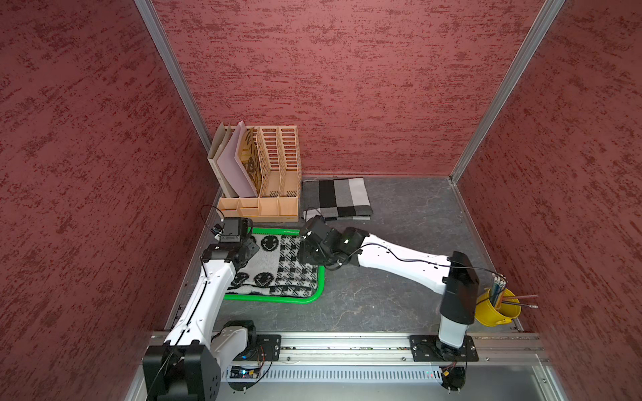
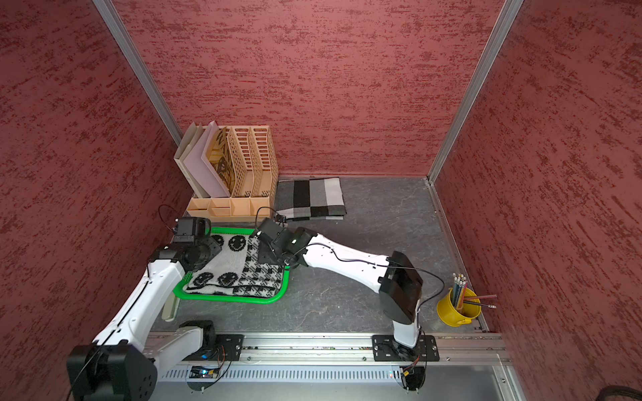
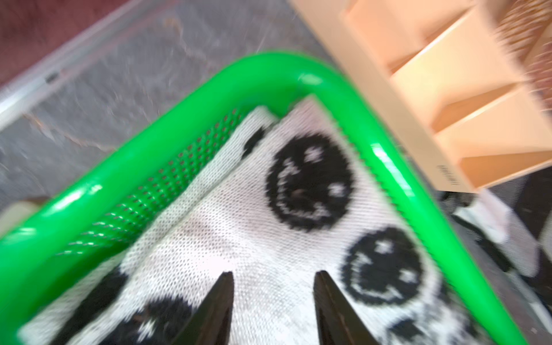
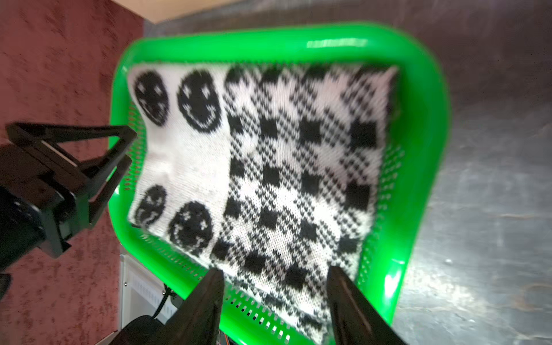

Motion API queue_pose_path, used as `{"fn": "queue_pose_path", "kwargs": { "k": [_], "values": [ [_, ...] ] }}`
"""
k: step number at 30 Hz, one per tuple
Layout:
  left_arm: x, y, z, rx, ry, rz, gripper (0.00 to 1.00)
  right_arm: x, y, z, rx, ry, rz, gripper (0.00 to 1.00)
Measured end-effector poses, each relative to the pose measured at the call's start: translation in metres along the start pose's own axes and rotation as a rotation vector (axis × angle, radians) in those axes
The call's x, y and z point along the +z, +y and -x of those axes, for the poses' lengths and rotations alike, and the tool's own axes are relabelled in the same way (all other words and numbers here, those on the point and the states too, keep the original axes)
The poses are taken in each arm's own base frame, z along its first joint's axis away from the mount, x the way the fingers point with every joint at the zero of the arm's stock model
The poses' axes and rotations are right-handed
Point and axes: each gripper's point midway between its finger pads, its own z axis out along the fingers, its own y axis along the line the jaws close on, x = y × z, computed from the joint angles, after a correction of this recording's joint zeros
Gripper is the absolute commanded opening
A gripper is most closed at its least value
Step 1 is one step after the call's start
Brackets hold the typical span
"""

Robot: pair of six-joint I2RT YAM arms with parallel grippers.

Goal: Put the folded scarf in the basket
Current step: Place the scarf in the basket, then move the scarf to the center of the board.

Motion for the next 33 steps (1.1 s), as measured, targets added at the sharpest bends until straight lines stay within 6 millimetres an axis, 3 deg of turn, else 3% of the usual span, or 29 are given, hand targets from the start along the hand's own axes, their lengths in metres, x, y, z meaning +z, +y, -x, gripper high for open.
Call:
{"fn": "queue_pose_path", "kwargs": {
  "k": [2,4,8,11,14,19,21,26,33],
  "values": [
    [-0.020,-0.011,0.014,0.003,-0.047,-0.041,0.51,-0.023,-0.010,0.034,0.028,-0.071,0.021,0.59],
    [-0.037,-0.023,0.023,0.011,-0.073,-0.083,0.52,-0.040,-0.032,0.066,0.071,-0.135,0.015,0.58],
    [-0.061,-0.057,0.018,0.062,-0.077,-0.194,0.51,-0.039,-0.091,0.112,0.154,-0.199,-0.071,0.53],
    [-0.068,-0.081,-0.006,0.108,-0.027,-0.275,0.51,-0.016,-0.136,0.133,0.168,-0.202,-0.167,0.47],
    [-0.074,-0.102,-0.030,0.148,0.027,-0.349,0.51,0.018,-0.163,0.156,0.132,-0.176,-0.241,0.46],
    [-0.079,-0.127,-0.056,0.190,0.082,-0.423,0.51,0.083,-0.171,0.218,0.024,-0.166,-0.275,0.47],
    [-0.080,-0.132,-0.061,0.197,0.093,-0.434,0.51,0.102,-0.175,0.235,-0.025,-0.171,-0.290,0.51],
    [-0.084,-0.139,-0.066,0.202,0.098,-0.460,0.51,0.133,-0.189,0.243,-0.141,-0.153,-0.347,0.61],
    [-0.087,-0.138,-0.066,0.202,0.093,-0.473,0.51,0.158,-0.212,0.218,-0.247,-0.032,-0.417,0.61]
  ]
}}
